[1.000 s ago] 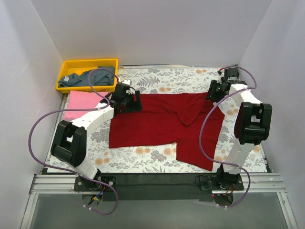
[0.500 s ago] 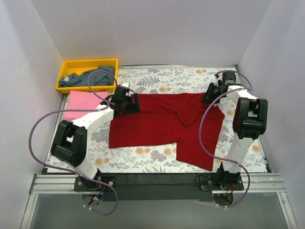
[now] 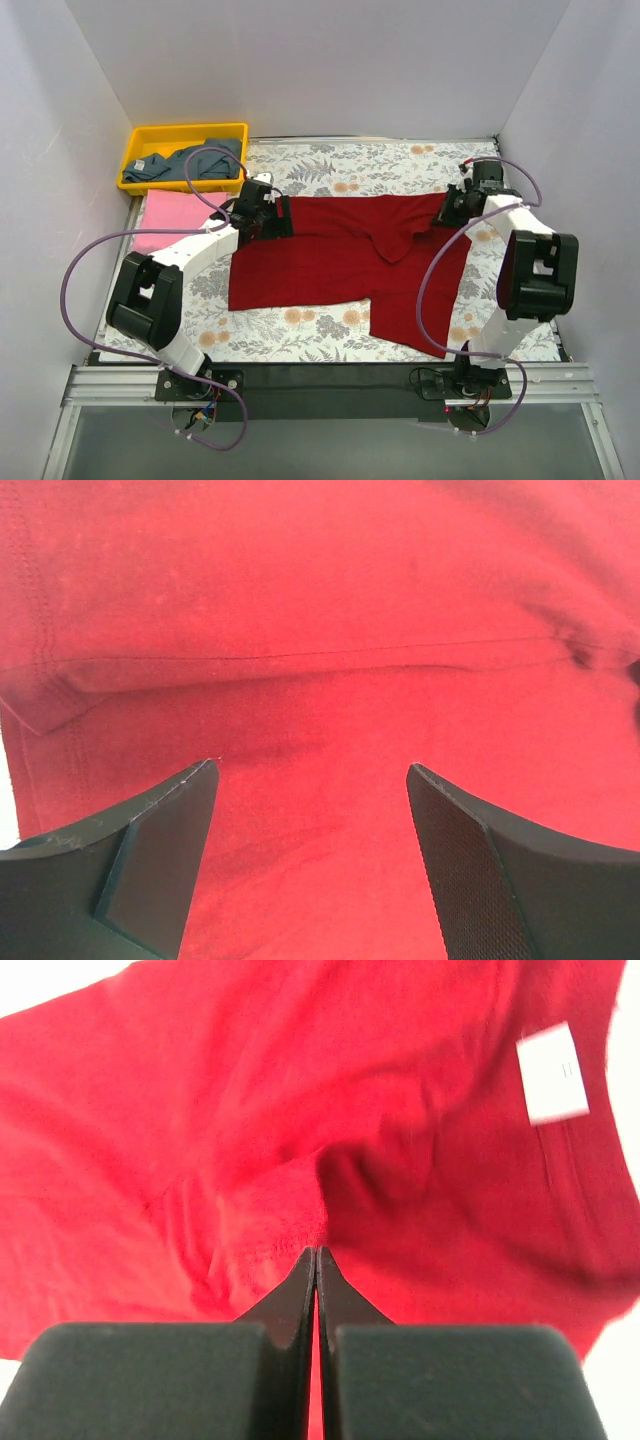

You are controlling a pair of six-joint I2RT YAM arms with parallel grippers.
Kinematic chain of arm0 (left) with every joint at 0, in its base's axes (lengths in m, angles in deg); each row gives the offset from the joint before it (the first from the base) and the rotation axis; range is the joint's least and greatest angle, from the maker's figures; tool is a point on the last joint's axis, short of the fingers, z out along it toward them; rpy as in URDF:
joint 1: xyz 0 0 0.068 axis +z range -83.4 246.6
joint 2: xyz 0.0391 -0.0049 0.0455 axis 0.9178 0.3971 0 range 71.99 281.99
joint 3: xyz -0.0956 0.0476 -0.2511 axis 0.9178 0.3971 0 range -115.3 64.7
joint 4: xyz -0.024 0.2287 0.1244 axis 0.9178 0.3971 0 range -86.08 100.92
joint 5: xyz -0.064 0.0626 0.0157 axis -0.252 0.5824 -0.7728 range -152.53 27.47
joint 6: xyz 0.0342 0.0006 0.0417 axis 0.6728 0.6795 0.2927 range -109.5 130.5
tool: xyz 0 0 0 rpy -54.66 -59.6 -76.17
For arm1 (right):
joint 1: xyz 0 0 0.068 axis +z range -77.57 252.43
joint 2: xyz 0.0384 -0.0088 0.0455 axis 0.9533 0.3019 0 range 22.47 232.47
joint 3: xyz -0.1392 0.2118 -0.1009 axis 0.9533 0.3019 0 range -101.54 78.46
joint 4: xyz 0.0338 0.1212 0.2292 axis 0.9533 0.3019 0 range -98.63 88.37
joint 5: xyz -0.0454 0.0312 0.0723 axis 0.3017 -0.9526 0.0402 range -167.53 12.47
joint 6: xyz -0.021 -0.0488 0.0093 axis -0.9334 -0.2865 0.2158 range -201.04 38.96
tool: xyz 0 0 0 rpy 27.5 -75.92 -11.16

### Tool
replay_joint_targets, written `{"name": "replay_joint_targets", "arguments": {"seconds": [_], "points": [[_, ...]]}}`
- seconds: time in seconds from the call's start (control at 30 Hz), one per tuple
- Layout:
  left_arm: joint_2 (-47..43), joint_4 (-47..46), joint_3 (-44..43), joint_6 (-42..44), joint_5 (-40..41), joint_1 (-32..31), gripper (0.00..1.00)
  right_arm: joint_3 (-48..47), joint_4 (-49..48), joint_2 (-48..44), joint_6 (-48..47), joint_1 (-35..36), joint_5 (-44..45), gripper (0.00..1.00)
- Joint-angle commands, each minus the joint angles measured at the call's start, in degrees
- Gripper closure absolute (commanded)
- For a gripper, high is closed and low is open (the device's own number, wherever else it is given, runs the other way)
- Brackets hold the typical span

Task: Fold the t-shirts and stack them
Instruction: Fold the tshirt

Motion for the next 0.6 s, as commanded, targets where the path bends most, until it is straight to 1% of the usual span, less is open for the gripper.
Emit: {"name": "replay_joint_targets", "arguments": {"seconds": [0.0,0.03,0.1,0.17,0.3,0.4,0.5,0.57], "points": [[-3.19,-0.82,0.16,0.54,-2.00,0.28,0.29,4.53,2.63,-8.95,2.29,-0.16,3.82,0.99],[-3.19,-0.82,0.07,0.28,-2.97,0.36,0.29,7.33,2.98,-10.36,2.55,-0.16,4.26,0.99],[-3.46,-0.47,-0.54,-0.07,-3.94,0.28,0.29,9.90,3.07,-14.23,3.43,-0.16,4.62,0.99],[-3.28,0.84,-1.42,-1.21,-9.28,0.28,0.29,13.67,3.07,-16.95,4.05,-0.16,4.44,0.99],[-2.14,2.25,-3.97,-4.64,-16.15,-1.13,0.29,19.04,2.81,-19.78,5.19,-0.16,4.96,0.99],[-0.39,3.13,-6.08,-6.83,-18.00,-4.46,0.29,21.68,2.54,-22.41,5.54,-0.16,7.77,0.99],[2.50,3.13,-9.06,-9.56,-19.67,-9.20,0.29,22.65,2.63,-23.82,5.63,-0.16,8.57,0.99],[4.61,3.13,-11.86,-10.70,-20.11,-11.23,0.30,22.92,2.11,-24.43,5.72,-0.16,8.57,0.99]]}}
